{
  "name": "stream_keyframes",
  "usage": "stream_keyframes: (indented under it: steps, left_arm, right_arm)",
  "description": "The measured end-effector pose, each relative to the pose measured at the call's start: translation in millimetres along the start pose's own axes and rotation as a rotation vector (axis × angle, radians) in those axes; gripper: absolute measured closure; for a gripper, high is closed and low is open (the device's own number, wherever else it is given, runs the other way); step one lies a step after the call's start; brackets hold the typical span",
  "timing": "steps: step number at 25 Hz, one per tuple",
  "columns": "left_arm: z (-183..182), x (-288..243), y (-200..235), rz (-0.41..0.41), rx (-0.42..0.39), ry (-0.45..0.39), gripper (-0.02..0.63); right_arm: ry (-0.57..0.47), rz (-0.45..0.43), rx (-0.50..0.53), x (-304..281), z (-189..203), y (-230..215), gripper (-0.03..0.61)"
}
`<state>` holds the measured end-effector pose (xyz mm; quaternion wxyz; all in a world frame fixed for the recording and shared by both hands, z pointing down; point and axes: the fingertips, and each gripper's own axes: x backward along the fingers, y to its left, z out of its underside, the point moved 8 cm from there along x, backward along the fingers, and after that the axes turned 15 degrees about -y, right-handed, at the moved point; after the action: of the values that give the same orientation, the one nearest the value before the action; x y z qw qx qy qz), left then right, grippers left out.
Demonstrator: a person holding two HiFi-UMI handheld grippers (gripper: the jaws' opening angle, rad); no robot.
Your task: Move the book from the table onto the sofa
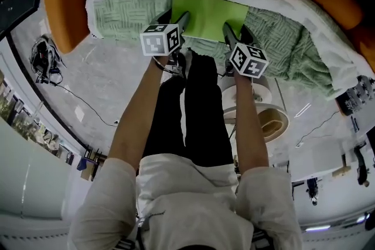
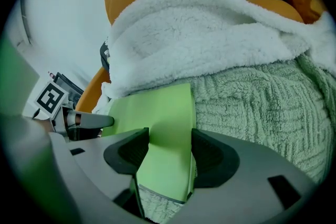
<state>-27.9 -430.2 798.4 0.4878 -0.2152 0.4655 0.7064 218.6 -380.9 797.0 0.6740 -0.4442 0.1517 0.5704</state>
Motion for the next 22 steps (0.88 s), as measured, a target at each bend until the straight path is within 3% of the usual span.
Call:
stream_keyframes:
  steps: [6, 12, 22]
  left_arm:
    - [2, 16, 4, 0.067, 0.033, -0.062, 0.385]
    - [6, 42, 5, 0.097, -0.005, -0.088, 0.385]
    - [1, 95, -6, 0.213, -0.181, -0.095, 0.385]
  right_arm:
    - [-0.128, -0.006, 0.051, 16, -4, 6, 0.327]
    - [-0.215, 0.048, 0.048, 41, -9, 12, 0.327]
    - [-0.288, 0.09, 0.058, 88, 16, 68, 0.327]
